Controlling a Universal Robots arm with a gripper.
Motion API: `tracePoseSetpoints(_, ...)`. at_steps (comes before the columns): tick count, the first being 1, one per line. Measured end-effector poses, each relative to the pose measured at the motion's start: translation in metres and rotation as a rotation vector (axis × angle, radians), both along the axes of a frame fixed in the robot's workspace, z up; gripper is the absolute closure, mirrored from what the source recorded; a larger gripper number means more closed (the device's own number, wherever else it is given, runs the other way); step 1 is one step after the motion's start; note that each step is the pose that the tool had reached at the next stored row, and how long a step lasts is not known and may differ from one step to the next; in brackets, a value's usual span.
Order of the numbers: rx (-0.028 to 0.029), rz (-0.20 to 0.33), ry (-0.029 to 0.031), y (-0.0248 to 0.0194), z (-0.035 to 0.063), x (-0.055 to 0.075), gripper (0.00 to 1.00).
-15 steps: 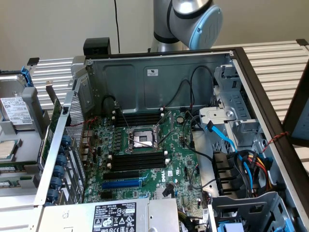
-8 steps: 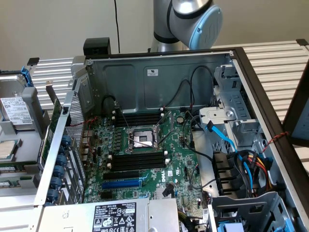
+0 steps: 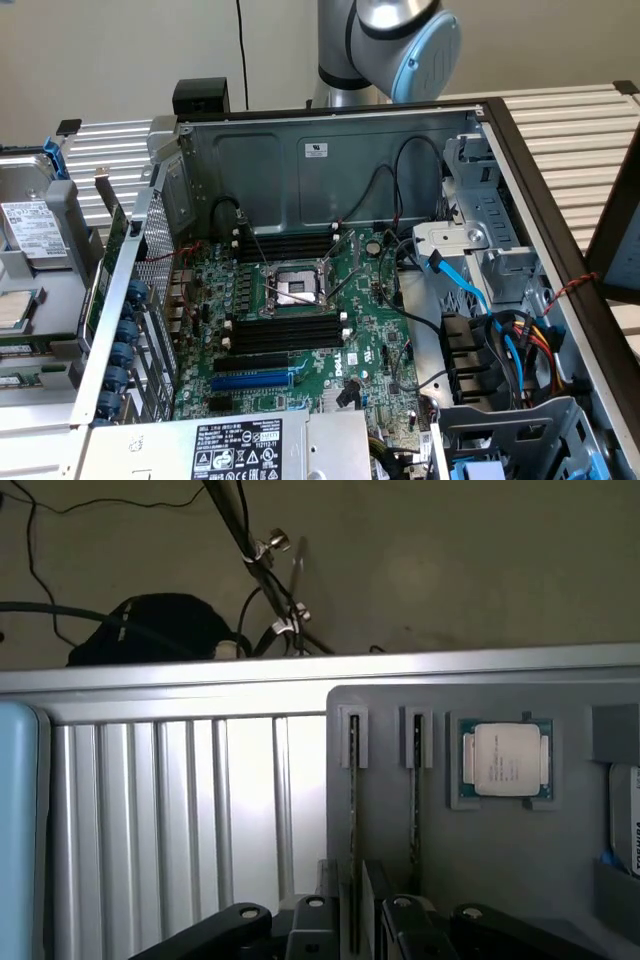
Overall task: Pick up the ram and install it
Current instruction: 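Pick up the ram and move it above insertion slot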
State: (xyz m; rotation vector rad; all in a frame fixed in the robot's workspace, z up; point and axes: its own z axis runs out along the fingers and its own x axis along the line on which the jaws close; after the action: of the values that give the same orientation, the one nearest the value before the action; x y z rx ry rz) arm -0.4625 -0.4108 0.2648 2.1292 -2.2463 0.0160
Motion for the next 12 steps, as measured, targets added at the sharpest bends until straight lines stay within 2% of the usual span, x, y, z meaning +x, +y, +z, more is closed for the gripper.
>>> tracePoseSetpoints(12, -0.0060, 0.000, -0.0045, 0.0000, -0.0180, 0.000, 0.76)
